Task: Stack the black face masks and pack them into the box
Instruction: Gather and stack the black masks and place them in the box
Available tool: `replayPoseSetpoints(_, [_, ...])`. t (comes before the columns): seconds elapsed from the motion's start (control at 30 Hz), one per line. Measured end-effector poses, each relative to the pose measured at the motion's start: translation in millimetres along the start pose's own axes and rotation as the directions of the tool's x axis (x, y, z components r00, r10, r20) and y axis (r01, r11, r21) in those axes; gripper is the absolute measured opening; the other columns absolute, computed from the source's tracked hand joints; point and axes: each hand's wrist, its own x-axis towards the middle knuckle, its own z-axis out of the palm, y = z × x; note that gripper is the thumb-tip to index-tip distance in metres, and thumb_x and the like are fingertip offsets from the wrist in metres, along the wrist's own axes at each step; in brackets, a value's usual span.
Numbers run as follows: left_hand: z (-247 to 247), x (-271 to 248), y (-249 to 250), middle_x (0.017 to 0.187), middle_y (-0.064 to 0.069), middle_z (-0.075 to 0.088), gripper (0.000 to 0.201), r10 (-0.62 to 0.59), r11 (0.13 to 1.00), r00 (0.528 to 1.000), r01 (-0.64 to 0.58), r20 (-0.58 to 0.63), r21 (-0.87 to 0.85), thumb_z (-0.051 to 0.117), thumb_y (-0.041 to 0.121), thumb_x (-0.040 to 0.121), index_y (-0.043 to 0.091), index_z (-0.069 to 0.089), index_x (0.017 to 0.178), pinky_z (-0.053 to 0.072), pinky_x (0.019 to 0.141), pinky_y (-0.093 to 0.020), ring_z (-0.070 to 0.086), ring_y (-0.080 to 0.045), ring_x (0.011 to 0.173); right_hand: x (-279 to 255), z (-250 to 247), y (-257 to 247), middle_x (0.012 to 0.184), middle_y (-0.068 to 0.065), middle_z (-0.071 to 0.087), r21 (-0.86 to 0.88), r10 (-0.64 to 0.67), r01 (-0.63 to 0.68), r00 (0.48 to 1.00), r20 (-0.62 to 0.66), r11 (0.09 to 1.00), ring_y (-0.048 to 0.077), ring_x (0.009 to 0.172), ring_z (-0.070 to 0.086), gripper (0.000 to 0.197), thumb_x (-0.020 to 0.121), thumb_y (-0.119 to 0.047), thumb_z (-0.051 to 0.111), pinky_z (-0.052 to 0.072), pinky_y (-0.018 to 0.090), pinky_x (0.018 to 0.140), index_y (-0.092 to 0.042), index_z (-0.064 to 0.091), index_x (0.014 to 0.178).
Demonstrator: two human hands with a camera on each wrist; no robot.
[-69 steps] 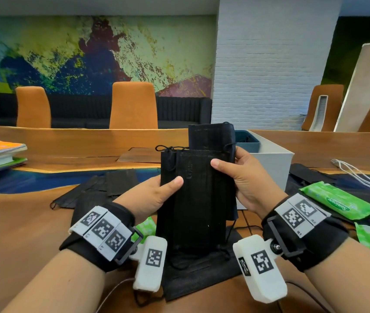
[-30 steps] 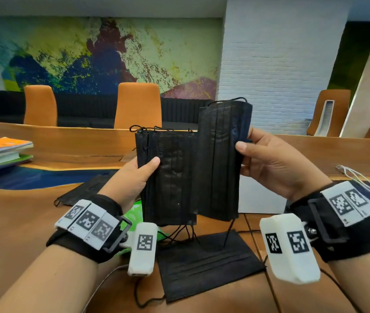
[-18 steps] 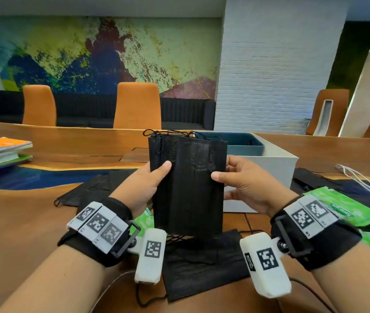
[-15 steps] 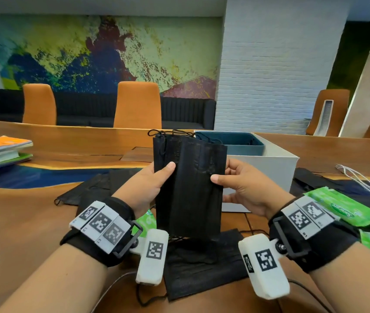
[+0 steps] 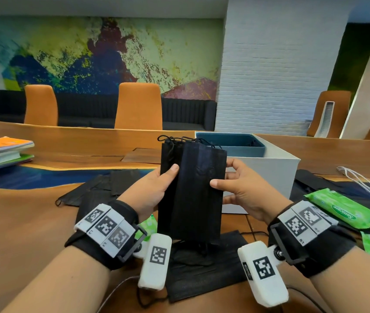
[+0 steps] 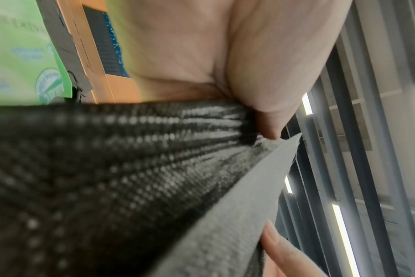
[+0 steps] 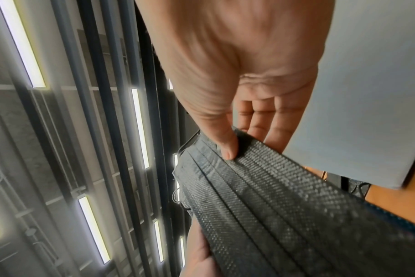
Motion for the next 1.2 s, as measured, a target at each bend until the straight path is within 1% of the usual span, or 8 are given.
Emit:
replayPoseSetpoints(0.23, [-13.0, 5.4, -2.7, 0.113, 0.000, 0.070, 0.059, -0.027, 0.999, 0.999, 0.029, -0.047, 0.041, 0.034, 0.070, 0.087, 0.028, 0.066, 0.113, 0.042, 0.103, -0.042, 0.062, -0.020, 0.111, -2.8, -10.8, -8.4, 0.108, 0.009, 0.070, -0.137, -0.017, 0.021, 0.999, 0.027, 0.990, 0.019, 0.099, 0.068, 0.024, 0.091, -0.004, 0.057, 0.058, 0.030, 0.074, -0.016, 0.064, 0.110])
replayPoseSetpoints(0.33, [-14.6, 5.2, -3.5, 0.121, 0.003, 0.066, 0.053, -0.012, 1.000, 0.999, 0.013, -0.040, 0.027, 0.032, 0.064, 0.092, 0.031, 0.060, 0.122, 0.038, 0.108, -0.044, 0.057, -0.019, 0.118, -4.5, -19.3, -17.6, 0.103, 0.004, 0.072, -0.081, -0.046, 0.052, 0.996, 0.074, 0.995, 0.017, 0.097, 0.070, 0.028, 0.091, 0.001, 0.055, 0.058, 0.034, 0.076, -0.017, 0.063, 0.111])
replayPoseSetpoints(0.53, [-5.8, 4.4, -4.1, 0.111, 0.001, 0.070, 0.046, -0.007, 1.000, 1.000, 0.007, 0.014, -0.006, 0.030, 0.052, 0.098, 0.026, 0.060, 0.121, 0.050, 0.080, -0.030, 0.065, -0.015, 0.102, -4.8, -14.6, -20.4, 0.091, 0.001, 0.072, -0.082, -0.041, 0.052, 0.991, 0.128, 0.995, 0.012, 0.086, 0.069, 0.027, 0.093, 0.000, 0.053, 0.055, 0.029, 0.065, -0.018, 0.063, 0.110])
replayPoseSetpoints(0.77, [4.7, -0.7, -3.5, 0.105, -0.001, 0.069, 0.028, 0.079, 0.994, 0.997, -0.079, 0.001, 0.072, 0.033, 0.043, 0.100, 0.038, 0.060, 0.109, 0.053, 0.076, -0.031, 0.064, -0.019, 0.098, -2.9, -3.3, -8.8, 0.097, 0.003, 0.071, -0.102, 0.040, -0.028, 0.993, 0.115, 0.994, 0.012, 0.087, 0.069, 0.023, 0.093, -0.005, 0.054, 0.054, 0.027, 0.066, -0.018, 0.063, 0.110])
replayPoseSetpoints(0.87, [8.7, -1.5, -4.1, 0.090, 0.004, 0.074, 0.041, 0.037, 0.999, 0.999, -0.037, 0.010, -0.011, 0.032, 0.055, 0.096, 0.032, 0.063, 0.109, 0.054, 0.074, -0.029, 0.067, -0.015, 0.091, -2.5, -0.9, -6.4, 0.107, 0.010, 0.070, -0.108, 0.045, -0.035, 0.995, 0.091, 0.994, 0.018, 0.097, 0.068, 0.025, 0.093, -0.007, 0.055, 0.056, 0.032, 0.073, -0.016, 0.061, 0.116])
replayPoseSetpoints(1.03, [5.2, -4.0, -14.6, 0.115, -0.010, 0.069, 0.098, 0.062, 0.998, 0.980, -0.056, 0.187, -0.037, 0.047, 0.088, 0.054, 0.021, 0.061, 0.123, 0.055, 0.087, -0.036, 0.064, -0.025, 0.109, -2.0, 4.1, 0.3, 0.113, 0.014, 0.068, -0.105, 0.081, -0.075, 0.995, 0.056, 0.992, 0.022, 0.101, 0.067, 0.025, 0.094, -0.007, 0.055, 0.057, 0.033, 0.073, -0.015, 0.060, 0.117])
replayPoseSetpoints(1.1, [1.2, -1.6, -16.3, 0.123, -0.008, 0.065, 0.117, 0.100, 0.995, 0.969, -0.094, 0.228, -0.034, 0.061, 0.088, 0.037, 0.023, 0.050, 0.134, 0.056, 0.082, -0.034, 0.063, -0.024, 0.113, -2.1, 4.5, 1.3, 0.115, 0.013, 0.068, -0.079, 0.108, -0.104, 0.993, 0.053, 0.991, 0.021, 0.101, 0.067, 0.026, 0.094, -0.006, 0.054, 0.057, 0.032, 0.070, -0.013, 0.060, 0.118])
replayPoseSetpoints(1.2, [-2.8, -1.1, -8.7, 0.123, -0.005, 0.065, 0.110, 0.140, 0.990, 0.962, -0.131, 0.236, -0.050, 0.078, 0.074, 0.039, 0.026, 0.048, 0.133, 0.056, 0.078, -0.034, 0.064, -0.021, 0.111, -4.8, 4.4, -3.6, 0.114, 0.007, 0.068, -0.085, 0.147, -0.141, 0.986, 0.075, 0.986, 0.017, 0.102, 0.065, 0.026, 0.094, -0.014, 0.057, 0.057, 0.030, 0.072, -0.016, 0.059, 0.120])
